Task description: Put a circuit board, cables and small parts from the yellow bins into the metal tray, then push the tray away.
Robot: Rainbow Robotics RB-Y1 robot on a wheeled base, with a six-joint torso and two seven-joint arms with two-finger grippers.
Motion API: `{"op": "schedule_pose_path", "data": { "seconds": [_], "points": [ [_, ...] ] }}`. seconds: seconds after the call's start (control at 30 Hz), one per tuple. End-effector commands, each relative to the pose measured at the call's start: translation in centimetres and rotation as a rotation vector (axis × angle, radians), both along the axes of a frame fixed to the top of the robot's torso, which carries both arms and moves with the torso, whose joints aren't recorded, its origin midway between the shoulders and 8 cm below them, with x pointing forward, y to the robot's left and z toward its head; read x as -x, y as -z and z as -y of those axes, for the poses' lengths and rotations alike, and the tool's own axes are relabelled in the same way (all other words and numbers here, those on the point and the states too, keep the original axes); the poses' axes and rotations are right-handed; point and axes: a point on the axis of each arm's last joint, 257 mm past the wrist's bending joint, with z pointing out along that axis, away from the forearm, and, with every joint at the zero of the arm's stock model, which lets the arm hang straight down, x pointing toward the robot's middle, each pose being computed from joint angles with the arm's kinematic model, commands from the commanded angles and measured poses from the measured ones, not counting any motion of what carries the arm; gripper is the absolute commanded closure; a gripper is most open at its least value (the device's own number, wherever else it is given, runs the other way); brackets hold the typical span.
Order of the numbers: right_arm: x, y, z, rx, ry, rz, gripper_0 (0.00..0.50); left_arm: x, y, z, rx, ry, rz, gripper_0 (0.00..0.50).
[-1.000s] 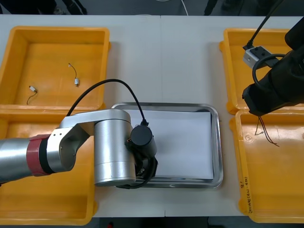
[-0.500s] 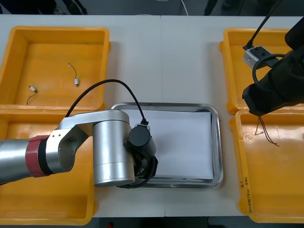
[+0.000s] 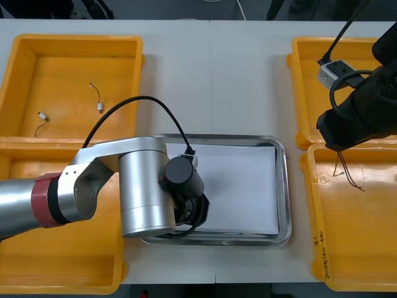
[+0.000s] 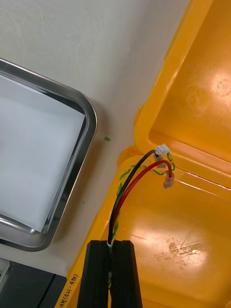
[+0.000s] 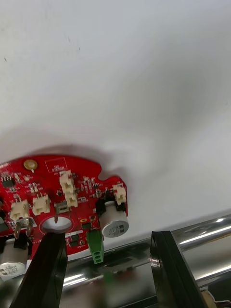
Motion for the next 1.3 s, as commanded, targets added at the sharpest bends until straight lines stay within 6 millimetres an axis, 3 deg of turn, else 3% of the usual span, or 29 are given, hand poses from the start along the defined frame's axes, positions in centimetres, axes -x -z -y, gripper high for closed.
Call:
{"op": "schedule_pose_path", "data": {
  "seconds": [0.03,0.37,0.77,0.97,1.3],
  "points": [
    [-0.3,-0.8,-1.7,0.004,-0.073,0.024,0.5,-2.1,-2.8,-0.3,0.08,-0.12,0.018,0.0],
    [0.5,0.8,-5.7,0.028,-0.177,0.025,0.5,-4.3,-7.1,-1.9,0.065,-0.17,0.045,0.0],
    [2.7,5.2,-11.2,0.033,-0.358,-0.003,0.5,-6.2,-12.8,-4.5,0.078,-0.233,0.061,0.0],
    [3.7,6.4,-13.3,0.09,-0.538,0.006,0.5,-7.1,-16.0,-7.3,0.054,-0.236,0.07,0.0],
    [4.4,9.0,-14.8,0.22,-0.769,0.019,0.5,-7.9,-20.5,-13.0,-0.001,-0.224,0.1,0.0]
  ]
}}
